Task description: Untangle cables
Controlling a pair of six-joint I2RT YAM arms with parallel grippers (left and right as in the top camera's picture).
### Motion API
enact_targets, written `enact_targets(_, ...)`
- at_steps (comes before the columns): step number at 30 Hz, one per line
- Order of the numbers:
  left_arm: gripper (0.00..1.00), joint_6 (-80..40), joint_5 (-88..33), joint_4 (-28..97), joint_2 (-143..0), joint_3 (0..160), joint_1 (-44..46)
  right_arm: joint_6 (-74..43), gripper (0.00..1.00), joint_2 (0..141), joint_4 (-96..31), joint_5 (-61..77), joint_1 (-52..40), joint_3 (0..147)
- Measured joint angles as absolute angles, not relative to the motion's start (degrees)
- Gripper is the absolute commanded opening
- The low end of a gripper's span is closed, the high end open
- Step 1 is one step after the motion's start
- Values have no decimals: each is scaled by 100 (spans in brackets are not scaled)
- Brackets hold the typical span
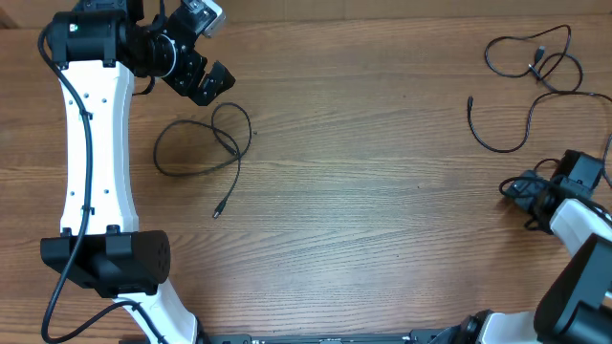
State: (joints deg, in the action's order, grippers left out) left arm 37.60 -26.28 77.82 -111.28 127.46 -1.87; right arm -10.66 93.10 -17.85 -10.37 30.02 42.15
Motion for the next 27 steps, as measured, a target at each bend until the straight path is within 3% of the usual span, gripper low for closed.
enact_targets(13,100,3760,-2628,7782,-11128,12746,-187,-1085,100,9384,-1754,-838,3009,4241)
enact_targets(27,100,3760,-2628,7782,-11128,12746,-187,-762,100,10136,-467,-878,3006,4506)
